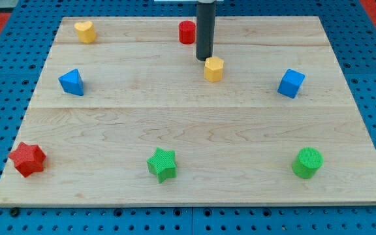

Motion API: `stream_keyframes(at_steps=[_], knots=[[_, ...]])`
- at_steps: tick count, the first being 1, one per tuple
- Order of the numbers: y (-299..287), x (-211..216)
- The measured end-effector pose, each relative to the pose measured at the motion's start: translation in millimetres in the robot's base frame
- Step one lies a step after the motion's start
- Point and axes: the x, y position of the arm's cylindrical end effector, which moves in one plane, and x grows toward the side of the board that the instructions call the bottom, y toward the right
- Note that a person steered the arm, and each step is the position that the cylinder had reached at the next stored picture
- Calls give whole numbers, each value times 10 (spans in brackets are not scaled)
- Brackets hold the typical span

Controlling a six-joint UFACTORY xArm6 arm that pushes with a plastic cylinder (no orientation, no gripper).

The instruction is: Move your arm left to the red circle

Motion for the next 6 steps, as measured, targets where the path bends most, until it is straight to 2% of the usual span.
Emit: stream_keyframes(at_steps=[1, 2, 3, 4, 5, 6], knots=[[-645, -23], [-1078, -219], [-1068, -637], [-1000, -870], [-594, -1004], [-594, -1007]])
